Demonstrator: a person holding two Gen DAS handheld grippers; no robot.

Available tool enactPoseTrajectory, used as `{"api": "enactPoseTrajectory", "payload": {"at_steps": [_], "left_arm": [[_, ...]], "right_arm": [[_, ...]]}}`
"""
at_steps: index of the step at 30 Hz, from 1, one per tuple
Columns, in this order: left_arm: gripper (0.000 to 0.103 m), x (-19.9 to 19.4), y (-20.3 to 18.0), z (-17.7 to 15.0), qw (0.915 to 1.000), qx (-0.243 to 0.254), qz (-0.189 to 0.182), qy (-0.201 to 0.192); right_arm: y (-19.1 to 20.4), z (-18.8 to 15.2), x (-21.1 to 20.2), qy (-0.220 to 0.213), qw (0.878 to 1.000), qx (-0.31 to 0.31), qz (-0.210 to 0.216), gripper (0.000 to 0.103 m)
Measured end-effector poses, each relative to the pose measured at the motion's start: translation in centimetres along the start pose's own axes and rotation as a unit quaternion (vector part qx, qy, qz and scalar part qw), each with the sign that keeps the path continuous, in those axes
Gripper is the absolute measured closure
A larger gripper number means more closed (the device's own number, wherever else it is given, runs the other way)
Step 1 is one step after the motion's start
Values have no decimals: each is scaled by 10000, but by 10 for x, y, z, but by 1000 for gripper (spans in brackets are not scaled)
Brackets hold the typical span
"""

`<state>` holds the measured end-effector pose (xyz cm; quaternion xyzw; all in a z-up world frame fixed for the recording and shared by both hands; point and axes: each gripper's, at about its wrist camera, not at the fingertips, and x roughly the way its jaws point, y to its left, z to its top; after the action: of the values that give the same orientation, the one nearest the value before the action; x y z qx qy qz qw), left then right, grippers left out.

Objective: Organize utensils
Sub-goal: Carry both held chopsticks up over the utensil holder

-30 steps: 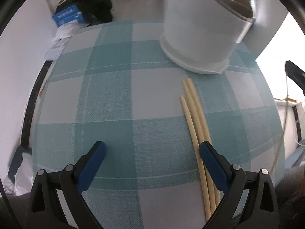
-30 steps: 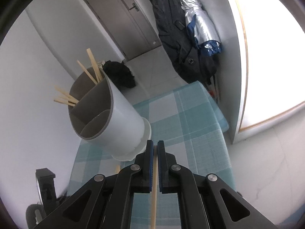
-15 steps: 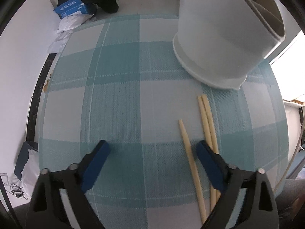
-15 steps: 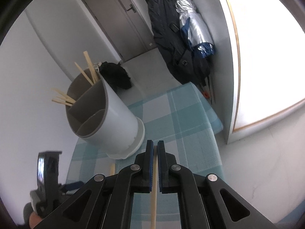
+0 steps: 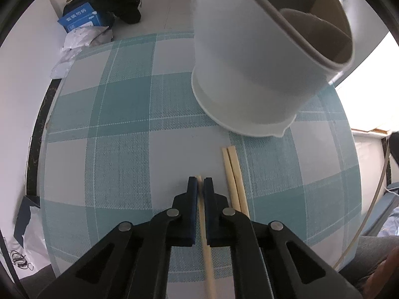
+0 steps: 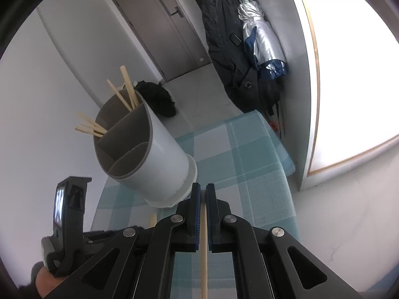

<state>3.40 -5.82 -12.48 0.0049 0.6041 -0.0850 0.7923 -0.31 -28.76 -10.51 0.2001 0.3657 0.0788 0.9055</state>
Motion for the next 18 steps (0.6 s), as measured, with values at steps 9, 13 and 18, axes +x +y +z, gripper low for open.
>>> {"api": "enactPoseTrajectory", "payload": {"at_steps": [9, 13, 18], "left_arm": [[103, -14, 4, 0, 9993, -94, -306, -186], [103, -42, 3, -7, 9969, -110, -545, -550], [103, -85, 3, -13, 9901, -29, -934, -1046]], "right_arm": [[30, -5, -16, -318, 9977, -423, 413, 100], [40, -3, -28, -578, 9953, -504, 590, 100], [48, -3, -33, -767, 9935, -490, 677, 100]]}}
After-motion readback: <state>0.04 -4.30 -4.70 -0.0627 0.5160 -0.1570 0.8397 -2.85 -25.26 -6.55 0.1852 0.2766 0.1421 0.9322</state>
